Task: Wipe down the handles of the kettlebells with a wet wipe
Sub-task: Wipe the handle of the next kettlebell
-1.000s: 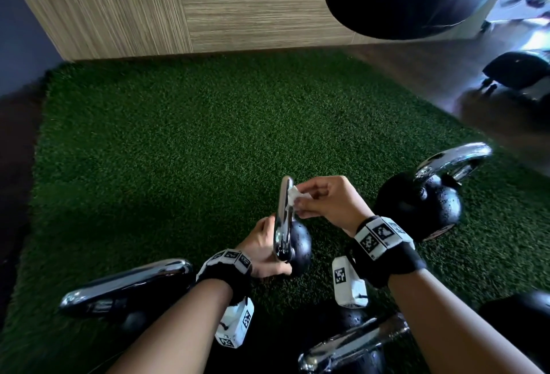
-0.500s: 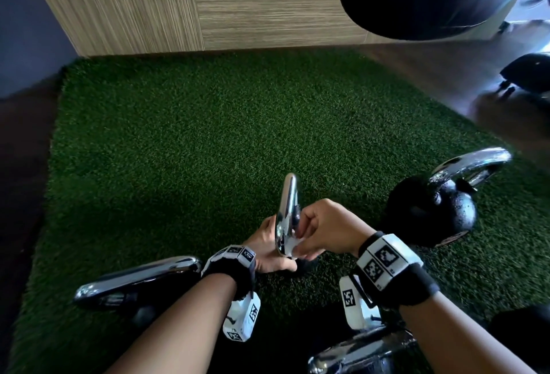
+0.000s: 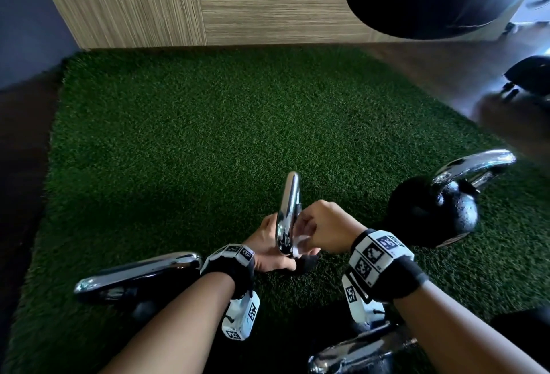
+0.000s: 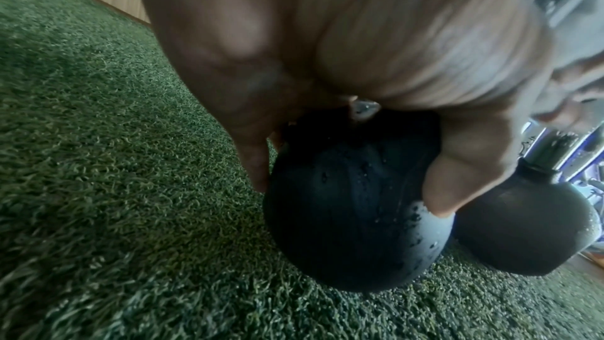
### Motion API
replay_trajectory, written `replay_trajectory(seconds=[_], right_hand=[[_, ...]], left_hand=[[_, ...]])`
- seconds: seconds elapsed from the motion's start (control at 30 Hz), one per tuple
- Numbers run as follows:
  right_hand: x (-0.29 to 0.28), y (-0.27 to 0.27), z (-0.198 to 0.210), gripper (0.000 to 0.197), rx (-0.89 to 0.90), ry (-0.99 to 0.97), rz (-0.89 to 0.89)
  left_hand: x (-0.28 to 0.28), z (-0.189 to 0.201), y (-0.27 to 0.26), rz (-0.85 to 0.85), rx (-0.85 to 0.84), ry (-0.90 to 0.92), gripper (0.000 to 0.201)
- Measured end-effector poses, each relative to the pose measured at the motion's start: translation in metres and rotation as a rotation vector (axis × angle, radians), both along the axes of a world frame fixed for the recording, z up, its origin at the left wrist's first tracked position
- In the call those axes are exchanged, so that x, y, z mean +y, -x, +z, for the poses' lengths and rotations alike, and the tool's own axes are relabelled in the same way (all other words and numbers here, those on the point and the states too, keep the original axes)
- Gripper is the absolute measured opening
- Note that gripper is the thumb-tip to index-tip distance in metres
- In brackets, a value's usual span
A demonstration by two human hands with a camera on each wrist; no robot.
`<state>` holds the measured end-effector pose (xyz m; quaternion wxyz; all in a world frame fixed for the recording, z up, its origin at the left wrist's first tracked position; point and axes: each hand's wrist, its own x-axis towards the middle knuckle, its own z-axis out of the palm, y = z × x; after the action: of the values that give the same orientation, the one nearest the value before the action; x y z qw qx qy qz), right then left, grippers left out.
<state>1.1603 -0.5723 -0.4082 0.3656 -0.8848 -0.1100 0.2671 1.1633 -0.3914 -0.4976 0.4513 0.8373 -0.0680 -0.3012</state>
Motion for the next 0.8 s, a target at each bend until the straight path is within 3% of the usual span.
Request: replay_trajectory(seconds=[0.13, 0.27, 0.47, 0.6, 0.73, 0.8], right_hand=[[-0.002, -0.002, -0.003, 0.019, -0.129, 0.074, 0.082], [-0.004, -0.002, -0.003, 0.018, -0.099, 0.014, 0.193], [-0.008, -0.003, -0.002, 0.028, 0.061, -0.022, 0.209], [-0.009, -0.003, -0.001, 0.02, 0.141, -0.1, 0.21], [-0.016, -0.002, 0.0, 0.021, 0.338, -0.319, 0.221], [-0.017, -0.002, -0.001, 0.024, 0.407, -0.451, 0.135]], left_hand=[[-0.002, 0.004, 0.004, -0.044, -0.048, -0.088, 0.129], [0.002, 0.0, 0.003, -0.185, -0.198, -0.154, 0.102], [-0.001, 0.0, 0.01, -0.198, -0.28, -0.218, 0.13], [0.001, 0.0, 0.011, -0.234, -0.314, -0.208, 0.131], [-0.001, -0.003, 0.015, -0.197, -0.332, -0.191, 0.129], [-0.002, -0.004, 0.015, -0.187, -0.333, -0.175, 0.127]])
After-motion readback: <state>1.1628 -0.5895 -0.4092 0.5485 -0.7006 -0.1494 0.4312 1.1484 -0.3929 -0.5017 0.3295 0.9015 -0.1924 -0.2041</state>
